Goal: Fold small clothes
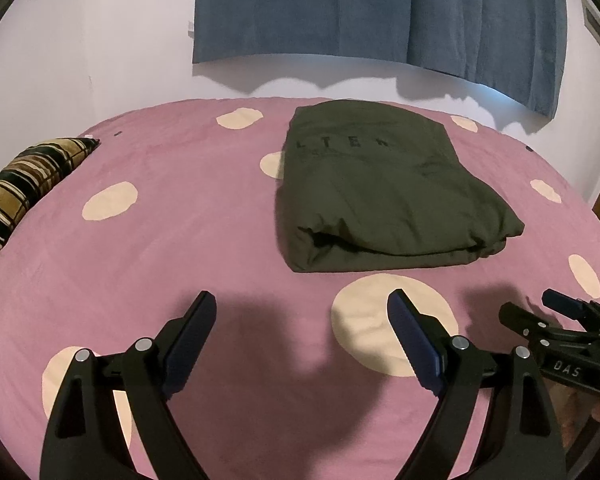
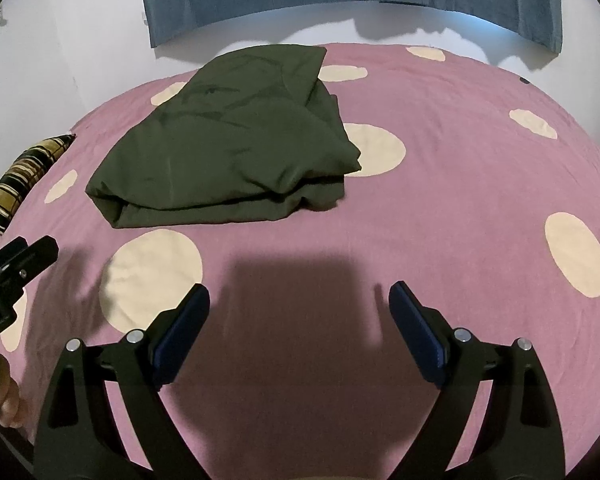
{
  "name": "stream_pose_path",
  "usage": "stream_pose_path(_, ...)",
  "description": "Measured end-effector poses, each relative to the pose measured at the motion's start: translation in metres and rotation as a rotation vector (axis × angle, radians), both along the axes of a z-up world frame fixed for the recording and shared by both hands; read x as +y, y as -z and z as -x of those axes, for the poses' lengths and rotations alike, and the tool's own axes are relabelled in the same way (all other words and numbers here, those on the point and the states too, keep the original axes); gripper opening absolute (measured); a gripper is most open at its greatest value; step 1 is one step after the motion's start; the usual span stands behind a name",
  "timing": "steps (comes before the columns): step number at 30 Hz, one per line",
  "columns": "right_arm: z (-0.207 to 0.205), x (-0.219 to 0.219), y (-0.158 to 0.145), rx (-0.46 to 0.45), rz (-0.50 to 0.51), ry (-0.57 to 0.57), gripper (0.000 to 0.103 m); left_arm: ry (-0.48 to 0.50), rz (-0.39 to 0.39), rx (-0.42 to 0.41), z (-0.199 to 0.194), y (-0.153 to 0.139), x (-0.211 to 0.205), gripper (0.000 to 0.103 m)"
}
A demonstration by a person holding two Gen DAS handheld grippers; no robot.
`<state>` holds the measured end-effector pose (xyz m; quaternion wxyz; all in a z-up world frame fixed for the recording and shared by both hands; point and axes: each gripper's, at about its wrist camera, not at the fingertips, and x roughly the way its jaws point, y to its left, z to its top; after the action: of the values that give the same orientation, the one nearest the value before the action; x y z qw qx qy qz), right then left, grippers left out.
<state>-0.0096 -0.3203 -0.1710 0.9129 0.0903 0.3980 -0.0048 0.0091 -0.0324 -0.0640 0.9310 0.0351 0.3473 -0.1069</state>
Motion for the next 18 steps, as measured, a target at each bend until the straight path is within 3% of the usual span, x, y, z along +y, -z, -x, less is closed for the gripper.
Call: stream_pose_path(18, -0.0044, -0.0007, 0.0051, 0.026, -0.001, -0.014, 0.091, -0.013, 0.029, 0.021, 0.0000, 0.0017, 0.0022, 0.086)
